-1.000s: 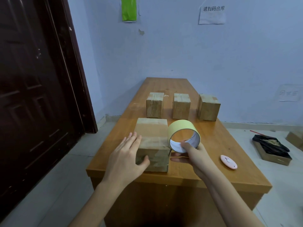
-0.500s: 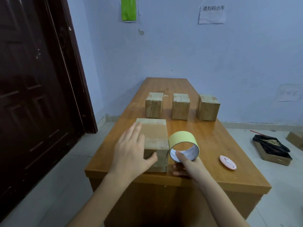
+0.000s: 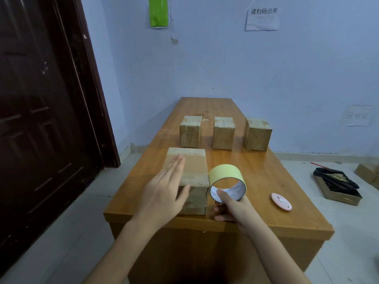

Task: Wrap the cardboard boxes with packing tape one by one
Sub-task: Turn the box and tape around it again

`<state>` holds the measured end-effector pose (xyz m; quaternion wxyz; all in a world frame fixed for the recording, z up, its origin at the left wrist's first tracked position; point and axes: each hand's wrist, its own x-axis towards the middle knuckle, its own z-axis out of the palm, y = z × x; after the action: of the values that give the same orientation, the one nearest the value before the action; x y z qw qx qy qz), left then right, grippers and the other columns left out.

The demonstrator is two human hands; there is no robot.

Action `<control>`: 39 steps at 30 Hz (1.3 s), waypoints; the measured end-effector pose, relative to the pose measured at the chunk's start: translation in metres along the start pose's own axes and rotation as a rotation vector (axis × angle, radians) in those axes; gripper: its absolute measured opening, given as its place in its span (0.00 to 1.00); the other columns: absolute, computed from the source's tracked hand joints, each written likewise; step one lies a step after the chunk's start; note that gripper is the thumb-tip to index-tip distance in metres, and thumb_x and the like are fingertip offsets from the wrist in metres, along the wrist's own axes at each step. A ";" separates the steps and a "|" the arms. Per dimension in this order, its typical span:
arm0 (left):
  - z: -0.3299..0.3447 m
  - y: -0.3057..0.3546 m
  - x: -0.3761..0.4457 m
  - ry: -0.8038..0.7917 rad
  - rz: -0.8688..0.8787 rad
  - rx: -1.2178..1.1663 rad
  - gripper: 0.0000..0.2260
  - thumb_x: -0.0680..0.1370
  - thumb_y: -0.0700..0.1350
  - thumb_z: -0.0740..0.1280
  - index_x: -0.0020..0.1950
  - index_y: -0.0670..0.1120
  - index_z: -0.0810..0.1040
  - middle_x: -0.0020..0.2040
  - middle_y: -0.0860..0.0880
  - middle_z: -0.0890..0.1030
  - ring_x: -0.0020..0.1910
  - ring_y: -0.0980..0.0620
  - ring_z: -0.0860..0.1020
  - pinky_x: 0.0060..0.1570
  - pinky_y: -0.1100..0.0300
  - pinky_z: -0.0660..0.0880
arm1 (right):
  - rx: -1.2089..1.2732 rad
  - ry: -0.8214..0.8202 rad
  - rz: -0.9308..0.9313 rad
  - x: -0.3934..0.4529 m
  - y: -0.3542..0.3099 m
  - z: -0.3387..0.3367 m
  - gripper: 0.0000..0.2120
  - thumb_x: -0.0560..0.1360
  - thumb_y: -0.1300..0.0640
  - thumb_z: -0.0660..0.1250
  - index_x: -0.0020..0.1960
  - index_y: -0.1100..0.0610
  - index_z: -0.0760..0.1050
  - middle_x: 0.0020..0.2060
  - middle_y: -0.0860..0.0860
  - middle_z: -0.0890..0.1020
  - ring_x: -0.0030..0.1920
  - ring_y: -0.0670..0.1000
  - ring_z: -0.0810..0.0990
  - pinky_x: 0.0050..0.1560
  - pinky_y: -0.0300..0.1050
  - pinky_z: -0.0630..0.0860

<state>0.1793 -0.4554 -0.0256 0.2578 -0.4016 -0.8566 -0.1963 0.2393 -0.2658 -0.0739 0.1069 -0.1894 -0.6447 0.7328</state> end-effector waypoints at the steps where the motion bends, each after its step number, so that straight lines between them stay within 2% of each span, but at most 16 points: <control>1: -0.001 -0.004 -0.003 0.014 0.001 0.089 0.28 0.74 0.48 0.70 0.69 0.38 0.68 0.67 0.43 0.71 0.65 0.50 0.71 0.62 0.52 0.68 | 0.001 -0.001 0.000 0.001 0.000 0.000 0.10 0.77 0.54 0.67 0.52 0.61 0.75 0.37 0.57 0.78 0.32 0.48 0.80 0.30 0.44 0.79; 3: 0.001 -0.009 -0.006 -0.022 -0.006 0.207 0.25 0.71 0.50 0.72 0.63 0.37 0.75 0.62 0.41 0.77 0.60 0.46 0.77 0.59 0.50 0.72 | -0.002 -0.008 0.003 0.001 0.000 0.000 0.10 0.77 0.54 0.67 0.51 0.61 0.74 0.36 0.57 0.78 0.31 0.48 0.80 0.30 0.44 0.79; 6: 0.004 -0.012 -0.008 -0.039 -0.019 0.219 0.24 0.70 0.51 0.73 0.61 0.38 0.78 0.60 0.42 0.79 0.59 0.47 0.78 0.58 0.51 0.73 | -0.003 -0.016 0.005 0.002 0.000 0.000 0.09 0.77 0.53 0.67 0.51 0.60 0.74 0.37 0.57 0.78 0.32 0.48 0.81 0.30 0.43 0.79; 9: 0.002 -0.011 -0.005 -0.057 -0.026 0.202 0.26 0.70 0.52 0.74 0.63 0.40 0.77 0.62 0.44 0.77 0.61 0.48 0.76 0.60 0.54 0.68 | -0.008 -0.015 0.009 0.002 0.000 -0.001 0.09 0.77 0.53 0.67 0.50 0.59 0.75 0.36 0.57 0.78 0.32 0.48 0.81 0.30 0.43 0.79; 12: 0.001 -0.007 -0.004 -0.086 -0.027 0.205 0.30 0.73 0.55 0.70 0.69 0.41 0.71 0.68 0.44 0.72 0.68 0.48 0.70 0.67 0.54 0.60 | -0.003 -0.002 0.017 0.002 0.000 -0.002 0.08 0.77 0.54 0.67 0.50 0.59 0.75 0.36 0.57 0.78 0.31 0.48 0.81 0.30 0.43 0.79; 16: 0.002 0.005 0.001 -0.051 0.075 0.295 0.32 0.70 0.55 0.72 0.68 0.38 0.71 0.68 0.42 0.72 0.69 0.44 0.67 0.68 0.44 0.64 | -0.002 0.016 0.027 0.002 -0.001 -0.003 0.08 0.77 0.54 0.67 0.50 0.59 0.75 0.36 0.56 0.79 0.30 0.47 0.81 0.29 0.43 0.79; 17: 0.004 0.009 0.003 -0.054 0.100 0.287 0.32 0.71 0.55 0.71 0.69 0.39 0.70 0.69 0.43 0.70 0.71 0.45 0.65 0.69 0.45 0.62 | -0.009 0.013 0.026 0.001 -0.001 -0.002 0.08 0.77 0.54 0.67 0.50 0.59 0.75 0.36 0.56 0.79 0.30 0.47 0.81 0.29 0.43 0.79; 20: 0.018 0.021 0.008 -0.101 0.133 0.209 0.32 0.77 0.58 0.62 0.75 0.44 0.59 0.75 0.49 0.58 0.74 0.52 0.56 0.72 0.56 0.45 | -0.024 0.010 0.011 0.001 -0.001 -0.001 0.09 0.77 0.54 0.67 0.50 0.59 0.75 0.36 0.56 0.79 0.30 0.47 0.80 0.29 0.43 0.79; 21: 0.022 0.023 0.009 -0.104 0.138 0.208 0.31 0.77 0.57 0.62 0.75 0.45 0.59 0.74 0.49 0.59 0.74 0.52 0.57 0.71 0.58 0.45 | -0.027 0.013 0.007 0.001 -0.001 -0.001 0.09 0.77 0.54 0.67 0.51 0.59 0.75 0.37 0.56 0.79 0.31 0.47 0.80 0.29 0.43 0.79; 24: 0.025 0.028 0.011 -0.081 0.104 0.162 0.27 0.69 0.49 0.75 0.65 0.42 0.75 0.63 0.46 0.77 0.63 0.49 0.75 0.64 0.57 0.63 | -0.037 0.023 0.002 0.000 -0.002 0.000 0.08 0.77 0.53 0.67 0.51 0.58 0.75 0.39 0.56 0.79 0.32 0.47 0.81 0.29 0.43 0.79; 25: 0.026 0.027 0.011 -0.041 0.100 0.147 0.26 0.66 0.48 0.78 0.61 0.41 0.78 0.60 0.46 0.79 0.59 0.48 0.78 0.60 0.57 0.67 | -0.040 0.025 0.005 0.000 -0.002 0.000 0.09 0.77 0.53 0.67 0.52 0.58 0.75 0.40 0.56 0.80 0.33 0.48 0.82 0.30 0.43 0.79; 27: 0.027 0.026 0.011 0.025 0.105 0.126 0.26 0.62 0.46 0.80 0.58 0.41 0.80 0.57 0.46 0.81 0.56 0.48 0.79 0.57 0.57 0.69 | -0.020 0.028 0.012 -0.002 -0.001 0.002 0.12 0.76 0.52 0.68 0.55 0.58 0.75 0.45 0.56 0.82 0.38 0.49 0.84 0.34 0.45 0.81; 29: 0.027 0.026 0.011 0.072 0.106 0.097 0.26 0.62 0.46 0.80 0.58 0.41 0.81 0.56 0.46 0.81 0.56 0.49 0.80 0.57 0.57 0.69 | 0.081 0.004 0.010 -0.003 -0.001 0.001 0.16 0.75 0.53 0.70 0.60 0.59 0.74 0.50 0.56 0.83 0.45 0.52 0.85 0.45 0.51 0.82; 31: 0.024 0.028 0.014 0.103 0.088 0.079 0.25 0.63 0.47 0.79 0.58 0.41 0.81 0.56 0.46 0.81 0.56 0.49 0.79 0.57 0.57 0.69 | 0.206 -0.052 0.005 -0.005 -0.004 -0.001 0.22 0.72 0.48 0.72 0.61 0.58 0.74 0.53 0.56 0.83 0.51 0.55 0.84 0.53 0.54 0.80; 35: 0.014 0.037 0.021 0.148 -0.001 -0.053 0.24 0.69 0.47 0.75 0.63 0.42 0.77 0.61 0.46 0.78 0.61 0.48 0.76 0.59 0.55 0.67 | 0.076 -0.025 0.006 -0.013 -0.020 0.002 0.23 0.63 0.34 0.68 0.51 0.48 0.77 0.44 0.50 0.86 0.47 0.51 0.84 0.44 0.44 0.80; 39: 0.009 0.049 0.024 0.189 -0.057 -0.153 0.24 0.71 0.47 0.73 0.65 0.44 0.75 0.64 0.48 0.76 0.64 0.50 0.73 0.60 0.56 0.67 | 0.008 0.010 -0.123 -0.015 -0.039 -0.001 0.19 0.72 0.41 0.66 0.58 0.52 0.76 0.46 0.51 0.85 0.43 0.51 0.85 0.37 0.42 0.80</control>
<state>0.2020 -0.4072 -0.0118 0.3002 -0.3754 -0.8221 -0.3050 0.2500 -0.2648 -0.0334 0.1559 -0.1524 -0.6515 0.7266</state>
